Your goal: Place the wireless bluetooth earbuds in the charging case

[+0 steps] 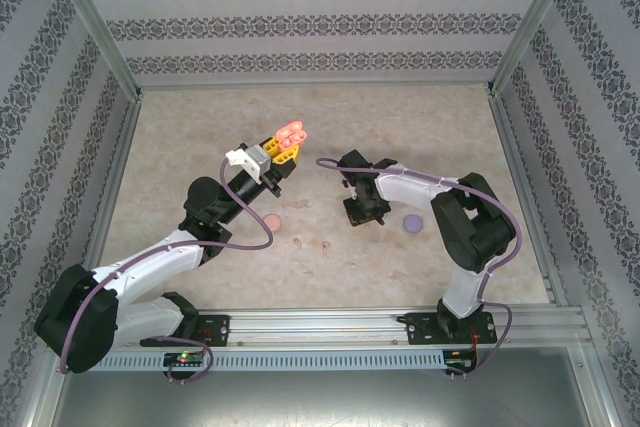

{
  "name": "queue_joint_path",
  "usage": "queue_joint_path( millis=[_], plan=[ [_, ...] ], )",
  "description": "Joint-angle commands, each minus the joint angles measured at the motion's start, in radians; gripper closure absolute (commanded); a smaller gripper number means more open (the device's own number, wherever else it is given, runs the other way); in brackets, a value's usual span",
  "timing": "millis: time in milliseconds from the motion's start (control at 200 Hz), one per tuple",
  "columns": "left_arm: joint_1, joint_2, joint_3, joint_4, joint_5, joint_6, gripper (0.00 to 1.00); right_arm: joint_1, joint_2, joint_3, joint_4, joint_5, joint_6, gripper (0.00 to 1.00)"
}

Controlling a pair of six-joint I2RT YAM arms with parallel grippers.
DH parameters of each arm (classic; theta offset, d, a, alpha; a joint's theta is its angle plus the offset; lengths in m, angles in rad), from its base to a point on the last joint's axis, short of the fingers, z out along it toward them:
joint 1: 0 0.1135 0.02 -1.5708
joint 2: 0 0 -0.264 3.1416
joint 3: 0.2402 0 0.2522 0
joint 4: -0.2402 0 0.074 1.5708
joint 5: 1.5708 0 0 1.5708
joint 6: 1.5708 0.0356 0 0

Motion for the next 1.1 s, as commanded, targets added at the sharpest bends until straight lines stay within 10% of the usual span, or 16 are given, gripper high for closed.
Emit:
queue_joint_path(
  millis=[0, 719, 1099],
  plan=[
    [-0.014, 0.003, 0.033, 0.038, 0.018, -0.014, 1.00, 0.006, -0.038, -0.022, -0.025, 0.017, 0.015, 0.69],
    [-0.015, 0.001, 0.048, 0.029, 0.025, -0.005, 1.00, 0.010, -0.383, 0.143, -0.053, 0.036, 0.003, 0.73],
    [-0.014, 0.038, 0.078, 0.026, 0.039, -0.005, 1.00, 0.036, -0.582, 0.288, 0.234, -0.011, -0.087, 0.73]
  ],
)
